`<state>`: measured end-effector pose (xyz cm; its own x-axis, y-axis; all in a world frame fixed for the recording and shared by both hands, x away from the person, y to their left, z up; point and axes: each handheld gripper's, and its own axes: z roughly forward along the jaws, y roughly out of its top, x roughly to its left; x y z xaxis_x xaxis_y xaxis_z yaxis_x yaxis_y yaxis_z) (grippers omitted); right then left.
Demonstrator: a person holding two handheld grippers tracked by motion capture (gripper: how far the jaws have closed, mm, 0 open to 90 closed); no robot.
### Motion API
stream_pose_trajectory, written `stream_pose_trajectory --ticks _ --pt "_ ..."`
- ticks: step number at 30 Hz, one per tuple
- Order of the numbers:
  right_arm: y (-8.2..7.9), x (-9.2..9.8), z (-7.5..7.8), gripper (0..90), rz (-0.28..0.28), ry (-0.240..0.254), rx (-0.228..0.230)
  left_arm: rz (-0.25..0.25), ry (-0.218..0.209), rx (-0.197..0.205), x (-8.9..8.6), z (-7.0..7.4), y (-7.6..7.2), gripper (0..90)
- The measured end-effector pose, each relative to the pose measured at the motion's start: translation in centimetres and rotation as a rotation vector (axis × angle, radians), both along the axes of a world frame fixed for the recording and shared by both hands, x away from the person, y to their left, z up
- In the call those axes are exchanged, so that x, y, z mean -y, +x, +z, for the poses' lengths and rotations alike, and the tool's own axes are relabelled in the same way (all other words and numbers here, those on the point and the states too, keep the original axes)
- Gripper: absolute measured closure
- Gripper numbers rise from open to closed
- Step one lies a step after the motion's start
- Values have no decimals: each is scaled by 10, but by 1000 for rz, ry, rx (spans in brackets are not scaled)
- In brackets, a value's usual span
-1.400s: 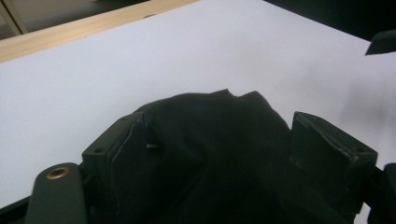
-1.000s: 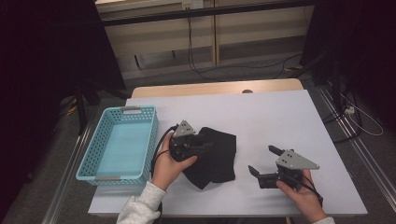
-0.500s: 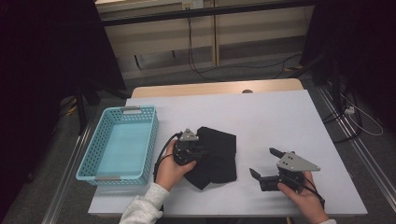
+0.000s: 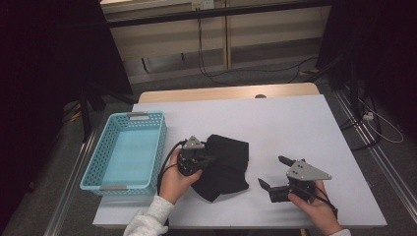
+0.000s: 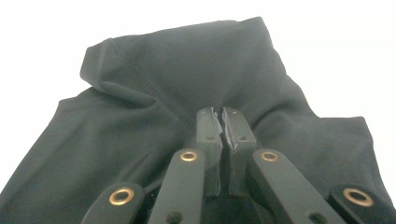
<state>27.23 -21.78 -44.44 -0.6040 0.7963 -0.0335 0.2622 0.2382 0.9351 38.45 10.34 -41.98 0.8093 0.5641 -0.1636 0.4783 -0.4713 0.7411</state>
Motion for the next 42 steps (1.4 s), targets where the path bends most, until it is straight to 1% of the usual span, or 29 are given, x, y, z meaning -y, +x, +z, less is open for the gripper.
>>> stream_pose_trajectory --ticks 1,3,4,6,7,8,12,20,21,29,34,38,42 --pt "1 -1 0 16 4 0 0 16 -6 -2 -5 1 2 864" --pt "3 -2 0 16 9 0 -1 24 -11 -1 -8 1 3 864" --pt "4 -2 -1 16 12 -1 -1 43 -6 8 -14 3 4 864" --pt "4 -3 -1 17 16 -2 -3 50 -6 6 -17 4 6 864" --pt "5 -4 -1 17 18 -5 -2 63 -20 0 -20 5 7 864" --pt "5 -5 -1 17 25 -12 -2 83 -25 4 -27 6 9 863" --pt "6 -6 -1 17 29 -8 0 100 -28 3 -32 7 9 864" --pt "7 -8 0 17 38 -10 1 99 -20 16 -34 8 7 863" --pt "7 -8 0 18 39 -10 1 102 -21 11 -34 7 7 863" --pt "6 -8 0 17 38 -9 4 91 -15 7 -31 6 6 863" --pt "6 -8 0 18 39 -12 5 84 -12 12 -32 6 6 863" --pt "6 -9 0 18 45 -14 6 90 -24 10 -32 7 6 860" --pt "7 -9 0 18 40 -11 5 85 -13 8 -31 7 7 861"
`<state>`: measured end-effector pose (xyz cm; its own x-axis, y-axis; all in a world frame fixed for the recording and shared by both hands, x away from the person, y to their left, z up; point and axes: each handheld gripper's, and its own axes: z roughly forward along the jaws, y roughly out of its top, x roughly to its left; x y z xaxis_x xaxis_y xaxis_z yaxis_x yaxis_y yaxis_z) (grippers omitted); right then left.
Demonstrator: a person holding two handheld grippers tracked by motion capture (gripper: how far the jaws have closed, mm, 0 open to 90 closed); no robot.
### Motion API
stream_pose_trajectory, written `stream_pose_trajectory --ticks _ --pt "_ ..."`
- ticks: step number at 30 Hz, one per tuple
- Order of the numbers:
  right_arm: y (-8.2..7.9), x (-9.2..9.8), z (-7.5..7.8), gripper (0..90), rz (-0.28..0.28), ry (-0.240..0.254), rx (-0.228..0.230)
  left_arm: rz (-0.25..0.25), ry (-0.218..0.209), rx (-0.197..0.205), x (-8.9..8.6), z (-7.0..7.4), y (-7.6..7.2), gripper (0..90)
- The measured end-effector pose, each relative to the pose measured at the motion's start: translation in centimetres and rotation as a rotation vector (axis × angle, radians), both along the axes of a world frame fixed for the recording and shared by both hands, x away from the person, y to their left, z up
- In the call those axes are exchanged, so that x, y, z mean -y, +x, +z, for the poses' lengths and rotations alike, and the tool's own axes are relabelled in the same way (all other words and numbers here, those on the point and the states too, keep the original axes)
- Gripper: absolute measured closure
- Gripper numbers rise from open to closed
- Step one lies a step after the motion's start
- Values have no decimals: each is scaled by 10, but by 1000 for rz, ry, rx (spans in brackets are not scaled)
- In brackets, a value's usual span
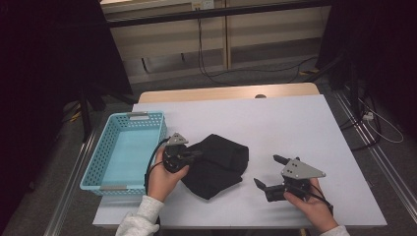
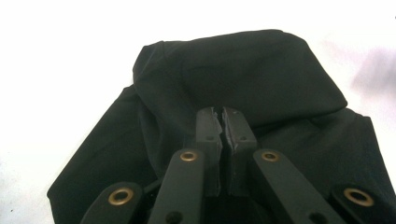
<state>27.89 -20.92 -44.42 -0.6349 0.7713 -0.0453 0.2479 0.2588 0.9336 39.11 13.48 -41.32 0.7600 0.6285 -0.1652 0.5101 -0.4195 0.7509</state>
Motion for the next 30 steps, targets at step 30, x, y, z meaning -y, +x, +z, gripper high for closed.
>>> stream_pose_trajectory --ticks 30 --pt "-7 3 2 19 -7 -8 5 26 5 68 -8 12 3 625"
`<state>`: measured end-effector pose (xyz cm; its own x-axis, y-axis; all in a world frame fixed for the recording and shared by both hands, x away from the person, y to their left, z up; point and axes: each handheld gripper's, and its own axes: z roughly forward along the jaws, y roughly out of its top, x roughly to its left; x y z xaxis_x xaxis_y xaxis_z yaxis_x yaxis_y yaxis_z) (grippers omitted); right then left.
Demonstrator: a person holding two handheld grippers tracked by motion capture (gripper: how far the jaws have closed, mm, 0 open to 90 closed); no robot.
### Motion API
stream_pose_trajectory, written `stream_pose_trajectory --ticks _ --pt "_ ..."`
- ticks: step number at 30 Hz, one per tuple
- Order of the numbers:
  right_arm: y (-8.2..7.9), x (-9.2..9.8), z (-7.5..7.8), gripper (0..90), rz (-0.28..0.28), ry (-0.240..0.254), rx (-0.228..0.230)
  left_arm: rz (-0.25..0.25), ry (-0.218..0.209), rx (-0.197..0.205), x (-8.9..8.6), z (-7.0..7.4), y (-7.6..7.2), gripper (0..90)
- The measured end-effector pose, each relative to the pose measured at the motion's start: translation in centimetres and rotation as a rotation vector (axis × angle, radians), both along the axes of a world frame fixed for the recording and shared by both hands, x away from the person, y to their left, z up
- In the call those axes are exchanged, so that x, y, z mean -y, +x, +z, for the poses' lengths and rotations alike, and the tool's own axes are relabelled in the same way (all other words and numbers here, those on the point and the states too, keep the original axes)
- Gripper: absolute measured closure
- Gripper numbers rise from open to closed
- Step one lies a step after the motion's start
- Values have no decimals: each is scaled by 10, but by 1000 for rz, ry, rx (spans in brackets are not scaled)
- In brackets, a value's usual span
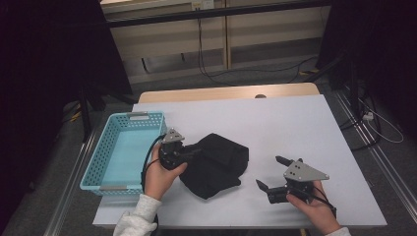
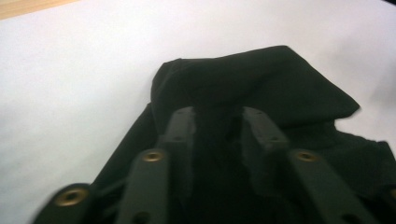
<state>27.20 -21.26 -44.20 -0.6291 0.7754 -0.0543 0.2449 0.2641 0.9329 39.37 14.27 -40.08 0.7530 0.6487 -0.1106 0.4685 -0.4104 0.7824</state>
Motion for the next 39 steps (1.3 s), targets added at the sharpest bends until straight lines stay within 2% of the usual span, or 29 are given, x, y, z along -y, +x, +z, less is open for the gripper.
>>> stream_pose_trajectory --ticks 3,4,6,8,13,16,17,19,20,21,23,27,33,35,39 --pt "1 -1 0 19 5 -3 0 -1 -19 1 0 1 -1 556" --pt "2 -3 -1 19 10 -5 0 -9 -50 -3 0 3 -3 494" --pt "4 -4 -1 19 16 -4 -3 -15 -59 -2 1 4 -5 468" --pt "5 -5 -1 19 19 -3 -7 -52 -65 -3 7 4 -12 467" --pt "6 -6 -1 20 23 3 -9 -100 -60 -8 16 6 -24 457" --pt "7 -6 -1 20 23 8 -10 -164 -45 -12 27 5 -38 464" --pt "7 -6 -1 20 23 8 -10 -164 -45 -12 27 5 -38 480" --pt "7 -6 -1 20 25 10 -14 -189 -38 -30 33 1 -44 485" --pt "7 -7 0 20 25 9 -14 -223 -9 -40 37 -4 -49 554" --pt "7 -7 0 20 25 9 -14 -223 -9 -40 37 -4 -49 577" --pt "7 -7 0 20 26 10 -11 -256 12 -62 45 -14 -55 587" --pt "7 -6 -1 20 24 12 -14 -276 27 -85 50 -24 -59 542" --pt "20 -14 0 22 26 10 -11 -310 21 -49 51 -36 -65 393" --pt "23 -16 0 25 20 8 -14 -312 35 -48 50 -41 -64 391" --pt "25 -15 -1 24 17 8 -25 -303 32 -45 48 -44 -63 445"
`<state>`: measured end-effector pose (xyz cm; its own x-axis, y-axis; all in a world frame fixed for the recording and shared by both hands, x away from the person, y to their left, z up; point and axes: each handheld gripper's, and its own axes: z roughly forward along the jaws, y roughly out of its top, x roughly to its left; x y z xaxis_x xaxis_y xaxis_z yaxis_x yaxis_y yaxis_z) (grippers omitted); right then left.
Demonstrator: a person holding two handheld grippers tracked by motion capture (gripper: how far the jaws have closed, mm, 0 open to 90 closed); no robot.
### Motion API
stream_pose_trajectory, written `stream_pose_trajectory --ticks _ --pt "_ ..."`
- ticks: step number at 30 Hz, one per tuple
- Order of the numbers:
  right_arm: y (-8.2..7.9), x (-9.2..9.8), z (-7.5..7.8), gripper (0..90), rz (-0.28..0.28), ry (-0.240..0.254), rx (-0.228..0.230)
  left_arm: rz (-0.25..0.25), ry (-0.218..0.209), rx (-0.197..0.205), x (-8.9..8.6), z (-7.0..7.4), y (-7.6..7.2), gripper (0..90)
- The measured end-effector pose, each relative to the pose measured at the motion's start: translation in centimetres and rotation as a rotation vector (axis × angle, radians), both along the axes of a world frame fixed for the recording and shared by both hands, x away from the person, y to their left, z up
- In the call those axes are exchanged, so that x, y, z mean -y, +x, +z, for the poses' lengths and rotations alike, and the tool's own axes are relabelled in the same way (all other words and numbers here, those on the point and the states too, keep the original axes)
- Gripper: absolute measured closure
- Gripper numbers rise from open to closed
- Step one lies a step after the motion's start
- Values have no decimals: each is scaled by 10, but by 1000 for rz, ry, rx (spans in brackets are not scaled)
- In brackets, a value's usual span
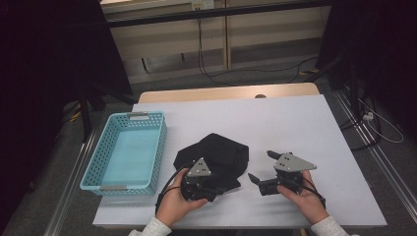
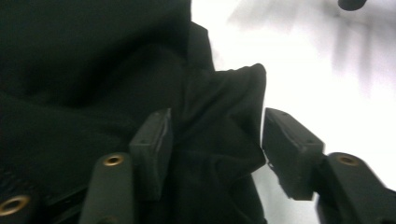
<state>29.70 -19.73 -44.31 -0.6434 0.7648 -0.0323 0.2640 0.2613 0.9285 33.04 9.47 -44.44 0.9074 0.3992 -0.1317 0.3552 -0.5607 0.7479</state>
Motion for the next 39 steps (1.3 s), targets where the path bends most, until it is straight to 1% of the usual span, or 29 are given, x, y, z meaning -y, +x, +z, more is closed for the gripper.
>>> stream_pose_trajectory --ticks 1,2,4,5,6,8,10,11,12,13,14,15,16,17,18,19,20,21,23,24,26,29,30,32,34,35,36,38,39 --pt "0 0 0 24 -3 0 -4 3 11 1 0 1 -1 473" --pt "1 1 0 25 -10 -1 -5 2 44 -25 2 0 -2 599" --pt "1 2 0 25 -16 0 -4 5 44 -32 3 -1 -2 735" --pt "1 3 0 25 -20 0 -5 33 44 -66 4 0 0 797" --pt "1 3 0 25 -24 -1 -7 44 48 -74 4 0 0 824" --pt "1 3 -2 28 -24 -9 -15 32 68 -50 6 3 0 838" --pt "0 3 -2 28 -24 -16 -18 36 59 -51 6 5 -1 844" --pt "0 4 -2 28 -24 -17 -17 46 22 -58 3 12 1 845" --pt "0 4 -2 28 -24 -17 -17 46 22 -58 3 12 1 845" --pt "0 5 -3 24 -33 -15 -22 74 -39 -60 -5 22 4 845" --pt "0 5 -3 19 -38 -15 -22 98 -74 -60 -11 27 7 846" --pt "0 5 -3 19 -38 -15 -22 98 -74 -60 -11 27 7 845" --pt "1 6 -4 19 -43 -15 -27 129 -108 -61 -17 32 10 846" --pt "1 6 -4 19 -44 -18 -26 185 -166 -59 -32 41 16 847" --pt "1 6 -4 19 -44 -18 -26 185 -166 -59 -32 41 16 847" --pt "2 5 -4 20 -46 -23 -27 232 -218 -58 -46 47 21 847" --pt "3 4 -4 21 -45 -31 -24 232 -218 -58 -46 47 21 848" --pt "4 3 -4 22 -47 -39 -23 272 -244 -48 -58 52 25 850" --pt "7 0 -4 22 -51 -61 -21 311 -271 -45 -68 54 28 850" --pt "8 0 -4 21 -49 -61 -26 329 -282 -45 -72 55 29 851" --pt "12 -1 -4 20 -46 -66 -33 349 -290 -41 -79 56 31 851" --pt "21 -3 -4 32 -64 -76 -46 363 -295 -35 -83 58 32 852" --pt "24 -3 -4 39 -68 -77 -49 377 -297 -30 -86 59 33 852" --pt "31 -5 -6 46 -78 -95 -65 386 -303 -23 -88 59 34 852" --pt "38 -8 -8 79 -81 -113 -81 388 -305 -27 -88 58 35 852" --pt "38 -8 -8 79 -81 -113 -81 388 -305 -27 -88 58 35 852" --pt "45 -11 -10 136 -85 -138 -96 387 -300 -27 -88 57 36 852" --pt "51 -14 -11 176 -81 -115 -118 389 -299 -27 -89 57 36 852" --pt "54 -15 -12 193 -82 -119 -129 394 -300 -27 -90 57 37 852"
